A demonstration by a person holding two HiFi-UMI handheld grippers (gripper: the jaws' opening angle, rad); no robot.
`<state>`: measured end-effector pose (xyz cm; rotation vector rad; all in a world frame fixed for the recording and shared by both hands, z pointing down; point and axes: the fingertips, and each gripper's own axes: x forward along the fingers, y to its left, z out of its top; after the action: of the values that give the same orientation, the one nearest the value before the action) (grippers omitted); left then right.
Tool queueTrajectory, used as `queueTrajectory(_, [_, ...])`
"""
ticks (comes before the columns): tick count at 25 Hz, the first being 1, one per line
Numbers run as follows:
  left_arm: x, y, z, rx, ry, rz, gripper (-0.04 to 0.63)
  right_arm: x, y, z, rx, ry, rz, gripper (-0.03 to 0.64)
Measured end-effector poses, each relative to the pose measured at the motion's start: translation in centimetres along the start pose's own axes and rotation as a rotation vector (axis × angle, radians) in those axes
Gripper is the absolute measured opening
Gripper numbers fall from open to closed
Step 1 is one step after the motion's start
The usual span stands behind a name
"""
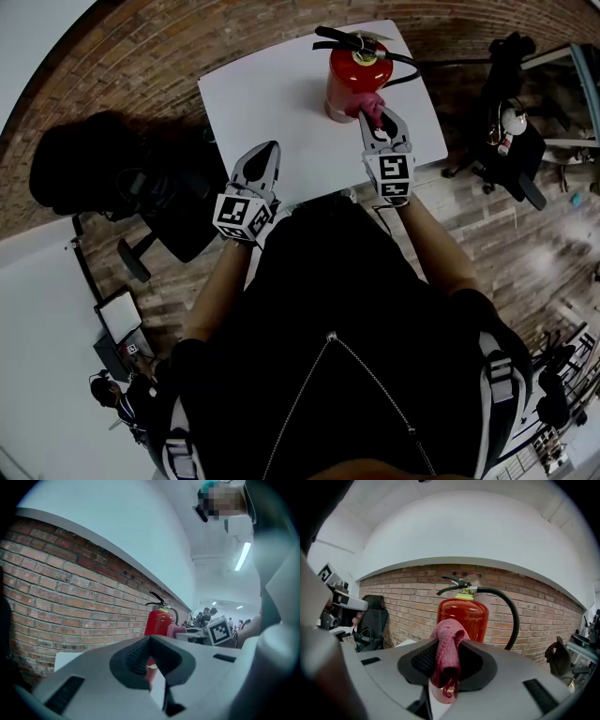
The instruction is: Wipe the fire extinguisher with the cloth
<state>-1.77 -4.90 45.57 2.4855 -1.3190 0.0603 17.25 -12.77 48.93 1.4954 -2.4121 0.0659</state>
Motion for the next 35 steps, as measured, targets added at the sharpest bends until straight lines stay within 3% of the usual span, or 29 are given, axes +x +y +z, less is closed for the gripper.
queueTrajectory(35, [-1.2,0.7,-0.5,0.002,0.001,0.041,0.017,2.8,1.6,-7.9,0.003,0.147,0.057,0.103])
